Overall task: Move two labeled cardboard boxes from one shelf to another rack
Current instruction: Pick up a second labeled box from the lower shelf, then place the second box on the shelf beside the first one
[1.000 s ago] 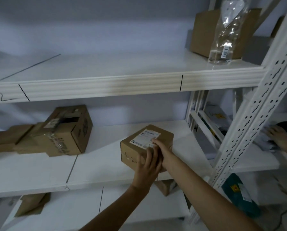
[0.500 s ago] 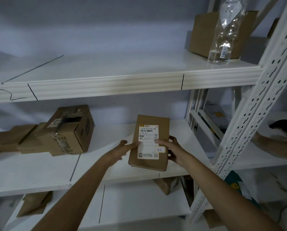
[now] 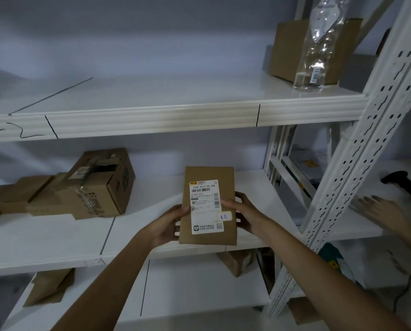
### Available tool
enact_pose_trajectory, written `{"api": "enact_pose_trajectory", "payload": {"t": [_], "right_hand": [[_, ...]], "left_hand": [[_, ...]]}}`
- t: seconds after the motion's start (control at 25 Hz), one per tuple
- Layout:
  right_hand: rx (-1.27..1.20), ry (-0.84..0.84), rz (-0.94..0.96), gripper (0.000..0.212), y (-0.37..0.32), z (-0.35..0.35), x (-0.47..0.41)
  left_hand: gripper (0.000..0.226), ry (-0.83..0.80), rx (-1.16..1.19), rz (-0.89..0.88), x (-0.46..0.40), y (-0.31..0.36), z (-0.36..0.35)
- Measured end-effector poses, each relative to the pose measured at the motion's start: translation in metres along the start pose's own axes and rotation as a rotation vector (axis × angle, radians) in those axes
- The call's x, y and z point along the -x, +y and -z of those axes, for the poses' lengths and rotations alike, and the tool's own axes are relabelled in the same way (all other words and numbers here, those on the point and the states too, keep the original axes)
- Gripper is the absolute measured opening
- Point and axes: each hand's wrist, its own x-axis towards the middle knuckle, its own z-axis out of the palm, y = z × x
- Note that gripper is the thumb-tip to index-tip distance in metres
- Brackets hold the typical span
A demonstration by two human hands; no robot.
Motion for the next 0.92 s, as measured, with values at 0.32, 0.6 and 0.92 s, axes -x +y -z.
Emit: {"api": "enact_pose_trajectory", "payload": {"t": [0.32,0.6,0.92], "right_hand": [[0.060,-0.085,0.038,0.076,-0.011,-0.019,0.016],[0.095,-0.124,0.096,0.081,-0.009,-0.101,0.060],[0.034,-0.087,0.199,0.068,0.013,-0.267,0.128]], "left_hand": [[0.091,0.085,0.033,-0.039,0.043,0.006,0.001],[0.092,0.091,0.046,-0.096,0.128,0.001,0.049],[0.063,0.073,-0.114,-0.173,0.278,0.018,0.150]]}}
